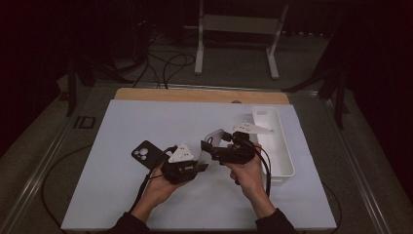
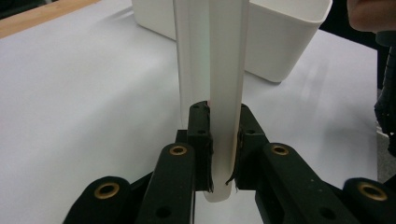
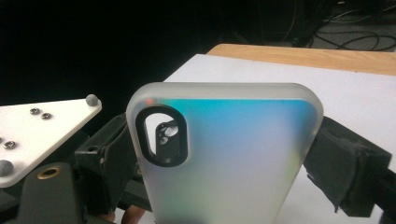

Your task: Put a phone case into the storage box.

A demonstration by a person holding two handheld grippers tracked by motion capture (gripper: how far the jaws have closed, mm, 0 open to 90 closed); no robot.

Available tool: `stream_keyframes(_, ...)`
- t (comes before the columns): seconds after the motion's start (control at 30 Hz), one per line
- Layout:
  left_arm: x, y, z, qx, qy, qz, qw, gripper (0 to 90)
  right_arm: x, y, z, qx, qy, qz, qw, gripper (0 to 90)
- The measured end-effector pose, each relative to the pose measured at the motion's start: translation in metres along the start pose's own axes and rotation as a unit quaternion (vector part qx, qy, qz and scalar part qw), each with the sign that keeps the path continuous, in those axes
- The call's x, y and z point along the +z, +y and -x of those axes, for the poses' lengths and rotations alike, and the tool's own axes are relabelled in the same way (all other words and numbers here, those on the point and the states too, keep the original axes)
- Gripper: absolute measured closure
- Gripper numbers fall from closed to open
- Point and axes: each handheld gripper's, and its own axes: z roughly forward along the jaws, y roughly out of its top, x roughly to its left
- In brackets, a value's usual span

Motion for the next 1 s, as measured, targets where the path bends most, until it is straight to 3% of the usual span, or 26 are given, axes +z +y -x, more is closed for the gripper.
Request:
stream_keyframes(0.23,0.000,0.000,0.000,0.003,-0.002,0.002,1.0000,77.5,0.000,0.000,-0.004,-0.019,-0.004,0.001,0.9998,16.8)
stream_keyframes(0.47,-0.007,0.003,-0.003,-0.002,0.016,0.015,0.9998,49.4,-0.001,0.000,-0.003,-0.016,-0.011,0.006,0.9998,16.8)
stream_keyframes(0.5,-0.008,0.003,-0.004,-0.003,0.018,0.016,0.9997,49.4,-0.001,0.000,-0.003,-0.016,-0.011,0.006,0.9998,16.8)
stream_keyframes(0.6,-0.014,0.004,-0.005,-0.002,0.037,0.027,0.9989,41.8,-0.002,0.000,-0.002,-0.017,-0.015,0.006,0.9997,16.8)
stream_keyframes(0.67,-0.017,0.004,-0.004,0.003,0.069,0.032,0.9971,31.0,-0.003,0.000,-0.001,-0.016,-0.016,0.006,0.9997,16.8)
stream_keyframes(0.77,-0.022,0.004,-0.006,0.001,0.088,0.032,0.9956,18.3,-0.003,-0.001,0.001,-0.014,-0.019,0.006,0.9997,16.8)
stream_keyframes(0.97,-0.029,0.003,-0.009,-0.001,0.103,0.036,0.9940,10.2,-0.003,-0.001,0.001,-0.010,-0.019,0.006,0.9998,16.8)
stream_keyframes(1.0,-0.032,0.003,-0.010,0.000,0.114,0.036,0.9929,10.2,-0.003,-0.001,0.001,-0.010,-0.019,0.006,0.9997,16.8)
